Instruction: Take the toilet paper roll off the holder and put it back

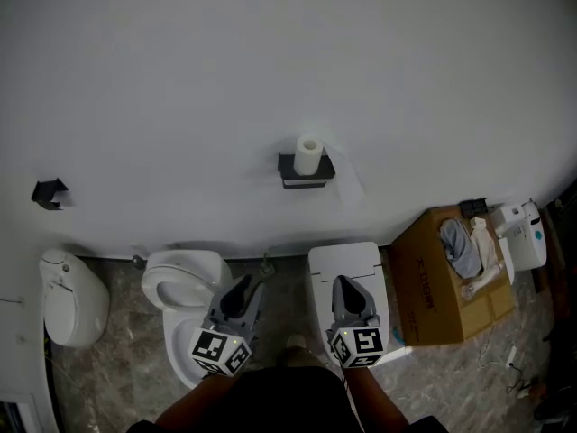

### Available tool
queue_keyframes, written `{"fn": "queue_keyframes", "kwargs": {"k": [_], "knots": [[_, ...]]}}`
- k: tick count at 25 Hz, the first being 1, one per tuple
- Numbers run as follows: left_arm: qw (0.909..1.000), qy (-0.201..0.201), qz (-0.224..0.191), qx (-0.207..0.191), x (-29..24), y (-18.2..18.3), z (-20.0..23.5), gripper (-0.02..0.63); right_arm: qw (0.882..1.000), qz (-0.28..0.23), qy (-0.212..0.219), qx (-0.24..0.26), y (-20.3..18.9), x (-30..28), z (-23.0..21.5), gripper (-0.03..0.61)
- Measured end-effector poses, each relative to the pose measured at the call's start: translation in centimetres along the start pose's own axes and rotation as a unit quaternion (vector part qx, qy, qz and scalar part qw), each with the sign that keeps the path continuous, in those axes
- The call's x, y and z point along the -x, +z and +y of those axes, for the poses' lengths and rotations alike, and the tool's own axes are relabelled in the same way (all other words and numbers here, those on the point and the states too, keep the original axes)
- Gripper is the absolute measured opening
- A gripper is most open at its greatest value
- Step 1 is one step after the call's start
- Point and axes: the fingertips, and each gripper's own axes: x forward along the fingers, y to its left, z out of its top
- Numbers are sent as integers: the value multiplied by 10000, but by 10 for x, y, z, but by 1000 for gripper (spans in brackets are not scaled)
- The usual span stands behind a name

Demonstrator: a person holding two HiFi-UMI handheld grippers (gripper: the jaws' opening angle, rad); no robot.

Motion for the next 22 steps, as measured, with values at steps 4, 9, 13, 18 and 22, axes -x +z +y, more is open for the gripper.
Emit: {"fn": "queue_keyframes", "kwargs": {"k": [4, 9, 13, 18, 22], "knots": [[9998, 80, -55, -173, 33, -5, 3, 30, 9999, -63, 34, 121, 1, 9, 27, -2], [9997, 25, -25, -251, 54, -3, 11, 18, 9997, -139, 22, 209, 1, 21, 52, -2], [9992, -19, -72, -395, 62, 2, 14, 18, 9995, -17, 55, 319, -2, 23, 66, -3], [9988, -23, -38, -479, 71, -3, 17, 18, 9994, -83, 84, 336, -2, 30, 78, -3], [9993, -2, -12, -369, 72, -3, 22, 18, 9994, -115, 53, 333, 0, 30, 81, -3]]}}
